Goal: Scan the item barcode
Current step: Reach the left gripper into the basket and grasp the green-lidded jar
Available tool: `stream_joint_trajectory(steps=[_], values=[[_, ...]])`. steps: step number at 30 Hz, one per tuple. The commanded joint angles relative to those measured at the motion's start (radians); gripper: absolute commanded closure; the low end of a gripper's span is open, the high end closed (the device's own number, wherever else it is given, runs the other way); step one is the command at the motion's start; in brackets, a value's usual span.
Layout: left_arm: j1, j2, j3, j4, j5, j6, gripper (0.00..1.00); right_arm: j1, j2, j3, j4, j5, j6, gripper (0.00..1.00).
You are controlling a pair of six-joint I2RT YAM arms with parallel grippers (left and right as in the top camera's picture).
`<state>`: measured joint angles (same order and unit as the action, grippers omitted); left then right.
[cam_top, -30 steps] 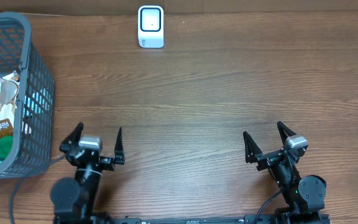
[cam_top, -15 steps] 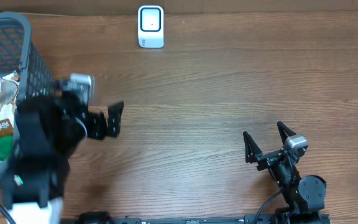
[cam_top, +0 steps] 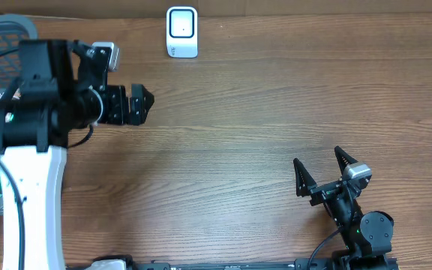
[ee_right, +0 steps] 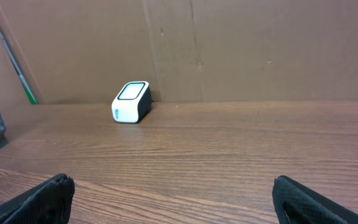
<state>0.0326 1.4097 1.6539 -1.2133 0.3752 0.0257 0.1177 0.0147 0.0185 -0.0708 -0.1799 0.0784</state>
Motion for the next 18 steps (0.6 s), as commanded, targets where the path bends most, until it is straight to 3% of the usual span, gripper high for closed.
stream_joint_trajectory(steps=[1, 4, 12, 18], values=[[0.022, 0.032, 0.031, 0.014, -0.005, -0.07, 0.0, -0.006, -0.012, -0.01, 0.005, -0.005, -0.001, 0.0], [0.082, 0.042, 0.073, 0.003, -0.097, -0.184, 0.0, -0.006, -0.012, -0.01, 0.005, -0.005, -0.001, 0.0], [0.328, 0.041, 0.212, -0.051, -0.209, -0.292, 0.0, -0.006, -0.012, -0.01, 0.005, -0.005, -0.001, 0.0], [0.524, 0.049, 0.218, -0.055, -0.378, -0.391, 0.0, -0.006, -0.012, -0.01, 0.005, -0.005, -0.001, 0.0]])
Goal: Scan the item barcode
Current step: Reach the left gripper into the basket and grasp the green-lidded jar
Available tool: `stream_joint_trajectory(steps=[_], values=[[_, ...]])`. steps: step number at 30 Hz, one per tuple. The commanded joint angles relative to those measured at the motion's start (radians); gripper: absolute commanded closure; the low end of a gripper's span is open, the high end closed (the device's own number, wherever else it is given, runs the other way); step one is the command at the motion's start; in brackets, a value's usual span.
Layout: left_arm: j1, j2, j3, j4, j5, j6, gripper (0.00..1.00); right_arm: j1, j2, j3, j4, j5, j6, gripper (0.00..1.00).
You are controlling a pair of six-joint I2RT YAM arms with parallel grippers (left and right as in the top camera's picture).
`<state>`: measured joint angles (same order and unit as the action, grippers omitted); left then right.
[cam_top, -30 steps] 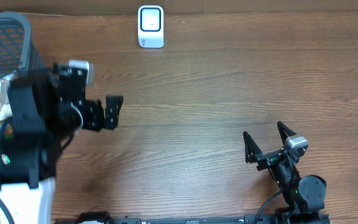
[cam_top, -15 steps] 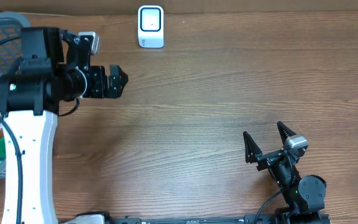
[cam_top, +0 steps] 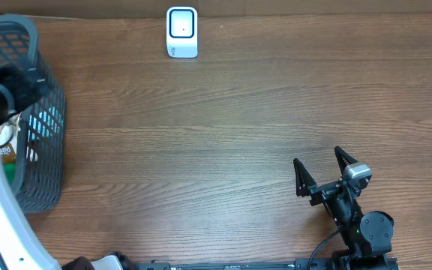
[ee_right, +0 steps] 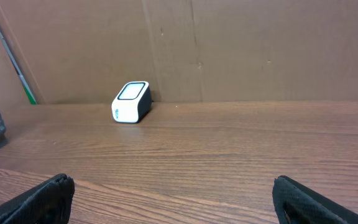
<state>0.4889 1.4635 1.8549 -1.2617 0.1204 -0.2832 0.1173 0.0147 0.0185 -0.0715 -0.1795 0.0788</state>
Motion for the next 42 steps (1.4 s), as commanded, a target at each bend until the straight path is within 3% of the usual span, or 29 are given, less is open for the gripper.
stream_joint_trajectory(steps=[1, 5, 11, 24, 34, 42], values=[[0.099, 0.002, 0.017, -0.014, -0.142, -0.098, 0.0, -0.006, -0.012, -0.01, 0.006, -0.005, -0.002, 0.0], [0.195, 0.049, 0.013, -0.048, -0.157, -0.164, 0.0, -0.006, -0.012, -0.01, 0.006, -0.005, -0.002, 0.0], [0.282, 0.163, -0.024, -0.085, -0.157, -0.17, 0.0, -0.006, -0.012, -0.01, 0.006, -0.005, -0.002, 0.0], [0.298, 0.351, -0.148, -0.114, -0.301, -0.166, 0.0, -0.006, -0.012, -0.01, 0.006, -0.005, -0.002, 0.0], [0.298, 0.354, -0.339, 0.04, -0.307, -0.138, 0.01, -0.006, -0.012, -0.01, 0.006, -0.005, -0.002, 0.0], [0.298, 0.354, -0.418, 0.158, -0.271, -0.047, 0.0, -0.006, -0.012, -0.01, 0.006, -0.005, -0.002, 0.0]])
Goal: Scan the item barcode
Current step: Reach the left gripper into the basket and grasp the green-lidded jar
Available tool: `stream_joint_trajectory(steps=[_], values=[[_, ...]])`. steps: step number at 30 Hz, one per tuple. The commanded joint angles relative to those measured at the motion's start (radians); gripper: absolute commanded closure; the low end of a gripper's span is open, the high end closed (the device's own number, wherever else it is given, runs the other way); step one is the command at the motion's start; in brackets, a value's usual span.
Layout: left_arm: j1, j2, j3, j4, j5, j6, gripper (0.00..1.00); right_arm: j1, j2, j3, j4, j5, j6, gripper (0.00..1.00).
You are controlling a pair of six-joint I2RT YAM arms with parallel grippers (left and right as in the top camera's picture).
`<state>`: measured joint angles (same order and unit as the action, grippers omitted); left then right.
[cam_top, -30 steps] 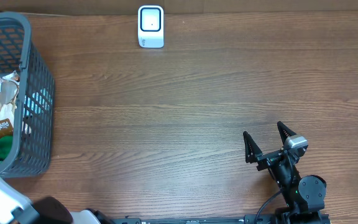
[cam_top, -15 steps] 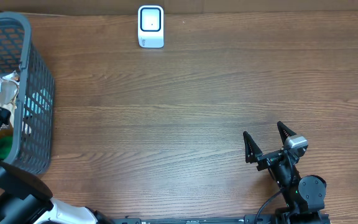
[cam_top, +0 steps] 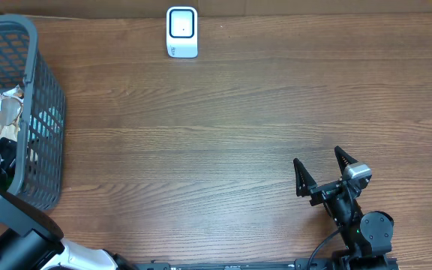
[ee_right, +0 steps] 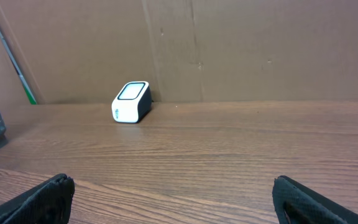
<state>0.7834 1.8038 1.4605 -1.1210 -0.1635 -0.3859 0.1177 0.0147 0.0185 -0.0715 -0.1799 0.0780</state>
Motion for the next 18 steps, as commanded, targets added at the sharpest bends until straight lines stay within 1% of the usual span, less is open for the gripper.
stream_joint_trajectory(steps=[1, 8, 9, 12, 14, 16, 18], values=[[0.003, 0.014, -0.034, 0.031, 0.019, 0.063, 0.0, -0.006, -0.012, -0.01, 0.006, -0.005, -0.001, 0.0], [0.003, 0.014, -0.104, 0.109, 0.061, 0.076, 0.01, -0.006, -0.012, -0.01, 0.006, -0.005, -0.001, 0.0], [0.003, 0.014, -0.108, 0.114, 0.061, 0.076, 0.03, -0.006, -0.012, -0.01, 0.006, -0.005, -0.001, 0.0], [0.003, 0.014, -0.109, 0.116, 0.064, 0.076, 0.11, -0.006, -0.012, -0.01, 0.006, -0.005, -0.001, 0.0], [0.003, 0.014, -0.109, 0.116, 0.064, 0.076, 0.21, -0.006, -0.012, -0.01, 0.006, -0.005, -0.001, 0.0], [0.003, 0.014, -0.108, 0.112, 0.064, 0.076, 0.37, -0.006, -0.012, -0.01, 0.006, -0.005, -0.001, 0.0], [0.003, 0.014, -0.103, 0.106, 0.064, 0.076, 0.43, -0.006, -0.012, -0.01, 0.006, -0.005, -0.001, 0.0]])
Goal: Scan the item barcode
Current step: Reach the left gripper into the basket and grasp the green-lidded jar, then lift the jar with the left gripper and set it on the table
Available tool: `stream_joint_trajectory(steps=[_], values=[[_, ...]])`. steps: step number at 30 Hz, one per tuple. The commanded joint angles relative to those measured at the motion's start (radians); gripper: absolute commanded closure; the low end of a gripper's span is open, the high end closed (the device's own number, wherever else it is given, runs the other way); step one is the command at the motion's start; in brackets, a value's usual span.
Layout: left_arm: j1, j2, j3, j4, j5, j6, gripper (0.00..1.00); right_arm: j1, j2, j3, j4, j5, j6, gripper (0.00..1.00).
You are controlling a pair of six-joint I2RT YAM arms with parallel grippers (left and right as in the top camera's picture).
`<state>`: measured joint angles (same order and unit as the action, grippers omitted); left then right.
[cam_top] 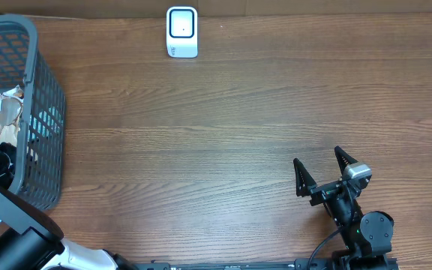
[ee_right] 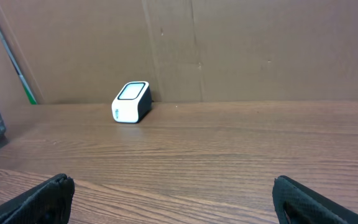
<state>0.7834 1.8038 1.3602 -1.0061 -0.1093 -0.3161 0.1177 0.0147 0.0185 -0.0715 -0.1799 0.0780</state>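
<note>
The white barcode scanner [cam_top: 181, 31] stands at the table's far edge; the right wrist view shows the scanner [ee_right: 131, 102] against a cardboard wall. A grey mesh basket [cam_top: 40, 112] at the far left holds crumpled packaged items [cam_top: 2, 112]. My left arm [cam_top: 10, 225] comes up from the bottom left corner. Its dark end is down inside the basket at the picture's edge, and the fingers do not show plainly. My right gripper [cam_top: 317, 155] rests open near the front right with nothing between its fingers [ee_right: 50, 198].
A brown cardboard wall [ee_right: 260, 50] backs the wooden table [cam_top: 216, 127]. A corner of the basket shows at the left edge of the right wrist view, with a green rod [ee_right: 23, 87] leaning behind it.
The end of my left arm has shifted only slightly inside the basket. The right gripper, the scanner and the basket are where they were.
At first my left arm stood over the table just right of the basket, its gripper pointing right. Then it was a blur over the basket's left side. After that its end was down inside the basket, where it still is. The right arm never moved.
</note>
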Motion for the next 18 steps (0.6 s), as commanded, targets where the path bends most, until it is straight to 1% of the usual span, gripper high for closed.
stream_joint_trajectory(steps=[1, 5, 8, 11, 16, 18], values=[[0.003, 0.014, 0.0, -0.011, 0.01, 0.005, 0.44, -0.006, -0.012, -0.01, 0.006, -0.005, -0.001, 0.0], [0.003, 0.014, 0.054, -0.05, 0.027, 0.002, 0.44, -0.006, -0.012, -0.01, 0.006, -0.005, -0.001, 0.0], [0.003, 0.014, 0.138, -0.108, 0.059, 0.002, 0.45, -0.006, -0.012, -0.01, 0.006, -0.005, -0.001, 0.0], [0.0, 0.014, 0.269, -0.19, 0.101, 0.002, 0.47, -0.006, -0.012, -0.01, 0.006, -0.005, -0.001, 0.0], [-0.014, 0.013, 0.537, -0.333, 0.182, 0.002, 0.51, -0.006, -0.012, -0.01, 0.006, -0.005, -0.001, 0.0], [-0.028, 0.013, 0.649, -0.386, 0.222, 0.002, 0.5, -0.006, -0.012, -0.01, 0.006, -0.005, -0.001, 0.0]])
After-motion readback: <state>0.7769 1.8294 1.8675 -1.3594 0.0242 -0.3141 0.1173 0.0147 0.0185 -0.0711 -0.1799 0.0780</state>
